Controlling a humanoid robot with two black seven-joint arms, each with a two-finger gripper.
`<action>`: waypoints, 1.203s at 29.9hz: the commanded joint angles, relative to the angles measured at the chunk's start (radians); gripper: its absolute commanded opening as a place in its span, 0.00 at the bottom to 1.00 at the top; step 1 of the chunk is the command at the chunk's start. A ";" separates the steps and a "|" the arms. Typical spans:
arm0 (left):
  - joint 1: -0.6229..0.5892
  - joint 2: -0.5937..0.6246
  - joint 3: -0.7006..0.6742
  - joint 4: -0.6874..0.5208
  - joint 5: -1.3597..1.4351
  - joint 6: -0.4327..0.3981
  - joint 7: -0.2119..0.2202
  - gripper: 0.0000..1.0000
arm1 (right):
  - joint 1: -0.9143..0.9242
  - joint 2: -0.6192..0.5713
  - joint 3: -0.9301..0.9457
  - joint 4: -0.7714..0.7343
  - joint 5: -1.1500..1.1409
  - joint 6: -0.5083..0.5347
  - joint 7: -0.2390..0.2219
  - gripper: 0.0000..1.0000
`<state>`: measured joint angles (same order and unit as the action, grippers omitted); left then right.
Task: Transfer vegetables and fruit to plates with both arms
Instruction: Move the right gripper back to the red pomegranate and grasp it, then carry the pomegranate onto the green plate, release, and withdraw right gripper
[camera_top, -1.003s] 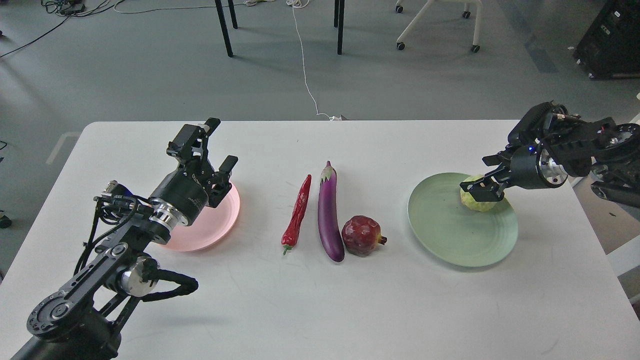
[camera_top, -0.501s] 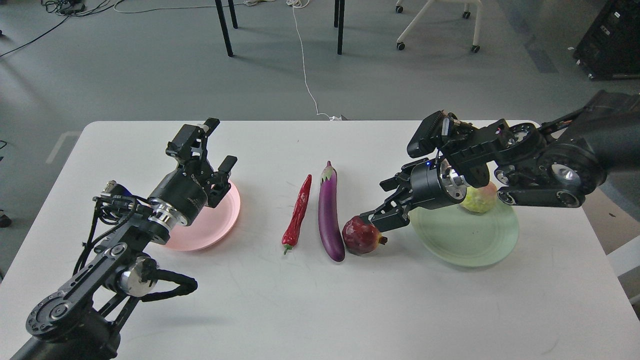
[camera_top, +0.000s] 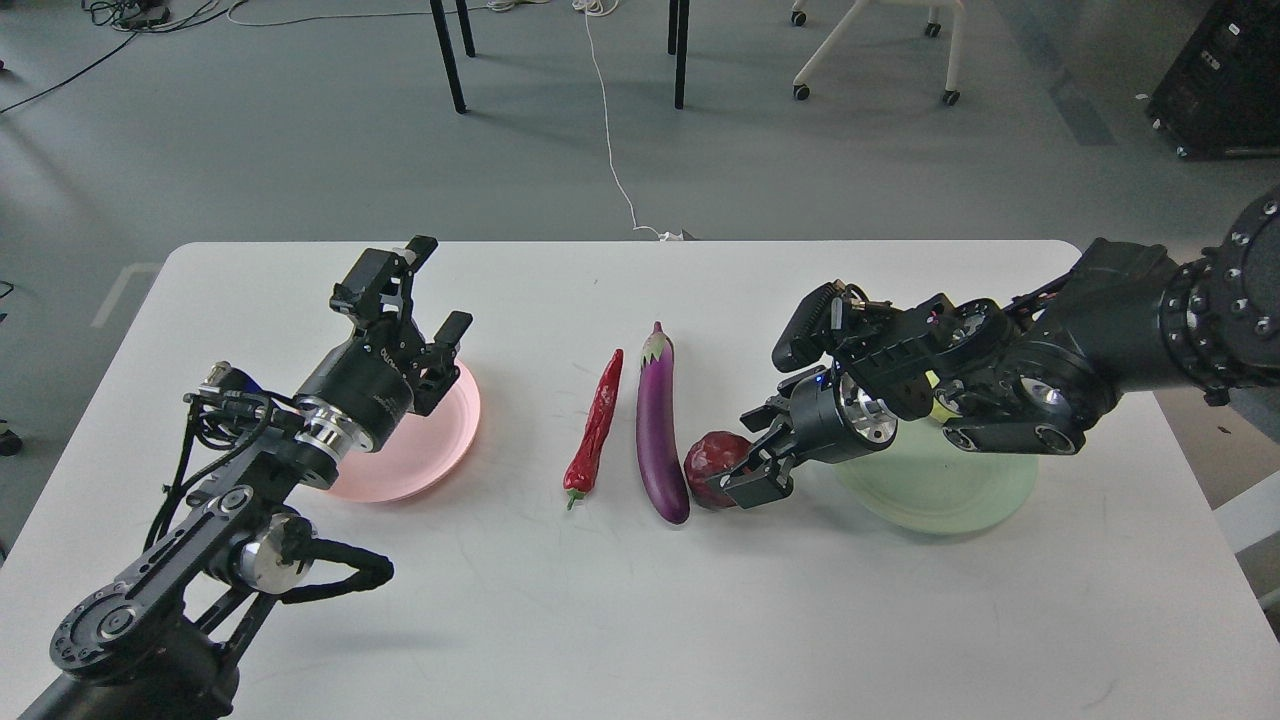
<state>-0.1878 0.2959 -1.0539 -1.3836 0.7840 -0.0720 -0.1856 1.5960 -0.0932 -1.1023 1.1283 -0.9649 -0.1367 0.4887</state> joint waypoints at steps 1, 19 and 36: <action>0.001 0.000 0.000 0.001 0.000 0.000 0.000 0.98 | -0.002 -0.002 0.001 0.001 0.002 -0.006 0.000 0.50; -0.001 0.005 0.002 0.000 0.000 -0.002 0.000 0.98 | 0.151 -0.193 -0.005 0.027 -0.161 -0.011 0.000 0.41; -0.005 0.006 0.014 0.000 0.009 -0.006 0.001 0.98 | 0.084 -0.447 -0.060 0.068 -0.222 -0.015 0.000 0.94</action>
<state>-0.1911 0.2978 -1.0460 -1.3838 0.7860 -0.0751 -0.1856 1.6933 -0.5311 -1.1806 1.1979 -1.1946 -0.1498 0.4888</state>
